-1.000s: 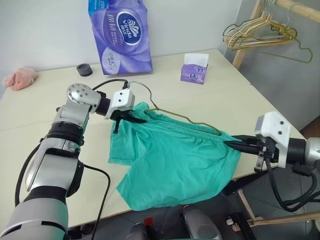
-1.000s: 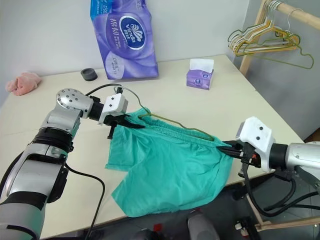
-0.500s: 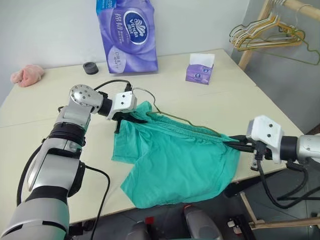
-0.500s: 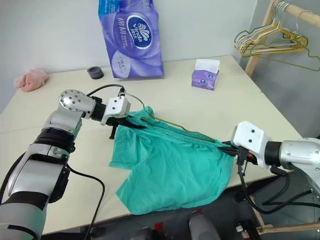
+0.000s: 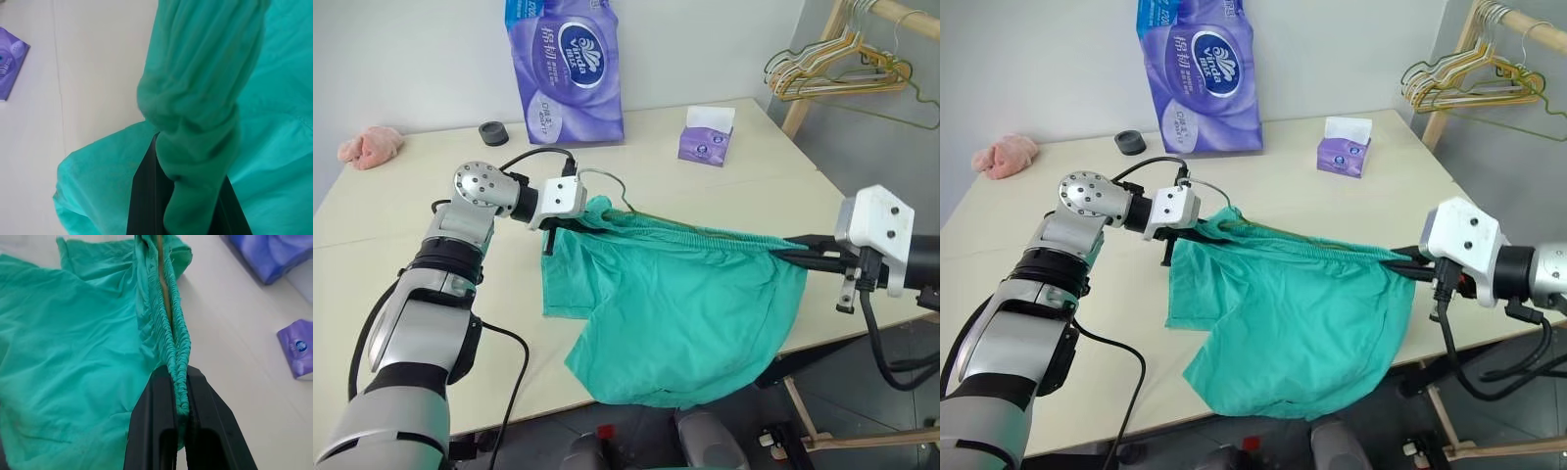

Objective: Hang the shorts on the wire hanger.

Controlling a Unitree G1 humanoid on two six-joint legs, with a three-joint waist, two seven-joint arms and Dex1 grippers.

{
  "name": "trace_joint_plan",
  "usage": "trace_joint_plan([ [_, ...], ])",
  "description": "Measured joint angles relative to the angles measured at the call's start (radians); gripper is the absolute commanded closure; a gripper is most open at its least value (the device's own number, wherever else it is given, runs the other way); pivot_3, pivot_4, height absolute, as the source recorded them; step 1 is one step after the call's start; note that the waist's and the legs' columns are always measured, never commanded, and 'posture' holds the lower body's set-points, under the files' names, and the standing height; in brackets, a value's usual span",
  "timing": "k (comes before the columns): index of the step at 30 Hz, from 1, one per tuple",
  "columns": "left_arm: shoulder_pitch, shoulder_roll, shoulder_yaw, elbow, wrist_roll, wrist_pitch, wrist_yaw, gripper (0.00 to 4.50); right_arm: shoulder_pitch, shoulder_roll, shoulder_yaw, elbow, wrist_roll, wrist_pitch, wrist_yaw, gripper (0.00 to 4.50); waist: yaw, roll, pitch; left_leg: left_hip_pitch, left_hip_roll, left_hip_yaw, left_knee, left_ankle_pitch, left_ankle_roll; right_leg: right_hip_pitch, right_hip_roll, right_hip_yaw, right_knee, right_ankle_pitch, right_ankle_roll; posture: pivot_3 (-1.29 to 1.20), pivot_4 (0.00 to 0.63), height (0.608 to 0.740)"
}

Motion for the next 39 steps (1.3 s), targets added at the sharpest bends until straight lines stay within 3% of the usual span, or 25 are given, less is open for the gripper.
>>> trace_joint_plan([
  [6,0.004,0.011,0.000,0.058,0.058,0.027,0.035,4.50,-0.291,0.151,0.327,0.030,-0.073,0.068,-0.092,4.49,-0.021,0.001,0.001,-0.001,0.000,-0.001,0.000,0.000,0.000,-0.001,0.000,-0.001,0.000,0.000,0.000,-0.30,0.123,0.740],
  [11,0.011,0.007,0.002,0.059,0.073,0.044,0.044,4.50,-0.418,0.161,0.531,0.142,-0.270,0.040,-0.080,4.49,-0.020,0.001,0.001,-0.003,-0.002,-0.001,0.000,0.000,0.000,-0.003,-0.002,-0.001,-0.001,0.000,0.000,-0.30,0.117,0.740],
  [16,0.032,-0.003,0.003,0.050,0.076,0.050,0.046,4.50,-0.469,0.161,0.611,0.191,-0.382,-0.006,-0.014,4.49,-0.025,0.001,0.001,-0.002,-0.001,-0.001,0.000,0.000,0.000,-0.003,-0.002,-0.001,0.000,0.000,0.000,-0.31,0.114,0.740],
  [29,0.038,-0.055,0.013,0.047,0.077,0.065,0.113,4.50,-0.562,0.391,0.736,0.274,-0.551,0.025,-0.018,4.49,-0.056,0.002,0.000,-0.004,-0.002,-0.001,-0.001,0.000,0.000,-0.006,-0.007,-0.001,0.001,0.000,0.000,-0.32,0.105,0.740],
  [39,0.060,-0.067,0.014,0.044,0.076,0.065,0.151,4.50,-0.546,0.492,0.698,0.206,-0.525,0.121,-0.028,1.24,-0.069,0.002,0.000,-0.004,-0.001,-0.002,-0.001,0.000,0.000,-0.007,-0.007,-0.002,0.001,0.000,0.000,-0.32,0.101,0.740],
])
